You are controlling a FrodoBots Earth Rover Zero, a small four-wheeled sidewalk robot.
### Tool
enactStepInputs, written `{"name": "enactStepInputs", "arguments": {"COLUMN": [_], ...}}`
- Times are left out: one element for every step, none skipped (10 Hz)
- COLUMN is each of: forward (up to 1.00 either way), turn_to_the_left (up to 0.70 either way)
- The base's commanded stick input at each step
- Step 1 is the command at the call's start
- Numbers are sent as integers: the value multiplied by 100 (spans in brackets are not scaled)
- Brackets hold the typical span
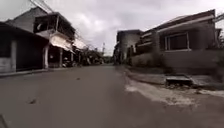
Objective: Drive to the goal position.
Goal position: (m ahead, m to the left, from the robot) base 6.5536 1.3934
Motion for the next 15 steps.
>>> {"name": "enactStepInputs", "arguments": {"forward": [70, 70, 70, 70, 70, 70, 70, 70, 70, 70, 70, 70, 70, 70, 70], "turn_to_the_left": [0, 0, 0, 0, 0, 0, 0, 0, 0, 0, 0, 0, 0, 0, 0]}}
